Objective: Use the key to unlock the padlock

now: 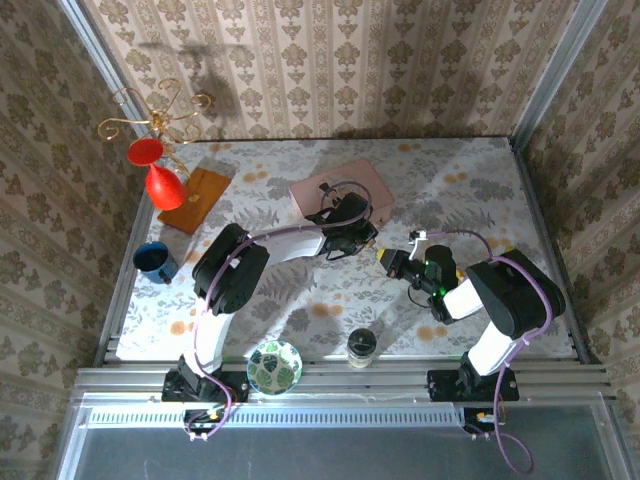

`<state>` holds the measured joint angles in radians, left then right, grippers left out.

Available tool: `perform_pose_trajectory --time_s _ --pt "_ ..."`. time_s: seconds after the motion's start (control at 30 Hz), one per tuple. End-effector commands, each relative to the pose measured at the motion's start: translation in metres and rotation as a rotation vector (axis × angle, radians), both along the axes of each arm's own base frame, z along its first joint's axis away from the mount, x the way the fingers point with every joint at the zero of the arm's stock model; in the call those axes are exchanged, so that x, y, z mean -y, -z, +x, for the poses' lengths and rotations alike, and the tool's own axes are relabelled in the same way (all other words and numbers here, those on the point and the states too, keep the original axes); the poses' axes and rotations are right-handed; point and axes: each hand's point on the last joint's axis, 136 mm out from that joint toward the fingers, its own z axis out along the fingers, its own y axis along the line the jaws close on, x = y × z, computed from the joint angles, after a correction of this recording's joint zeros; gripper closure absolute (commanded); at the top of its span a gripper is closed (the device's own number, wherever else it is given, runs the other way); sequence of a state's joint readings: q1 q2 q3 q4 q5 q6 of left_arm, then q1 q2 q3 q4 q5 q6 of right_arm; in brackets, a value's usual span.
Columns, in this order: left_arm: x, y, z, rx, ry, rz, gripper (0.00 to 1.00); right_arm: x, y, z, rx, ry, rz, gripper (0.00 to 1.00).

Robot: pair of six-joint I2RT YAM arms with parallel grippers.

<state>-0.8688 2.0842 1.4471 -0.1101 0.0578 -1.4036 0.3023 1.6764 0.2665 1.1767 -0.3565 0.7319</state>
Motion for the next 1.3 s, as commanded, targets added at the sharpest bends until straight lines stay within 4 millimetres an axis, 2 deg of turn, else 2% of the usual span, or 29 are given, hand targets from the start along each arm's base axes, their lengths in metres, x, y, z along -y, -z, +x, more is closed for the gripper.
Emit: perform_pose_trajectory --time_s 0.0,0.67,1.27 --pt "0.0256 -0.0359 0.0095 0.064 0.020 -0.131 1.00 -0.0007 -0.0076 0.0071 0.035 0.013 -0.012 1.00" --pt "0.0252 -0.0339 0.0079 0.055 0.022 -0.132 1.00 -0.0018 -0.0096 0.0159 0.047 0.032 0.016 1.00" --pt "0.0267 -0.0325 0.0084 0.051 0.023 -0.133 1.00 -0.0016 -0.0149 0.0156 0.063 0.033 0.019 1.00"
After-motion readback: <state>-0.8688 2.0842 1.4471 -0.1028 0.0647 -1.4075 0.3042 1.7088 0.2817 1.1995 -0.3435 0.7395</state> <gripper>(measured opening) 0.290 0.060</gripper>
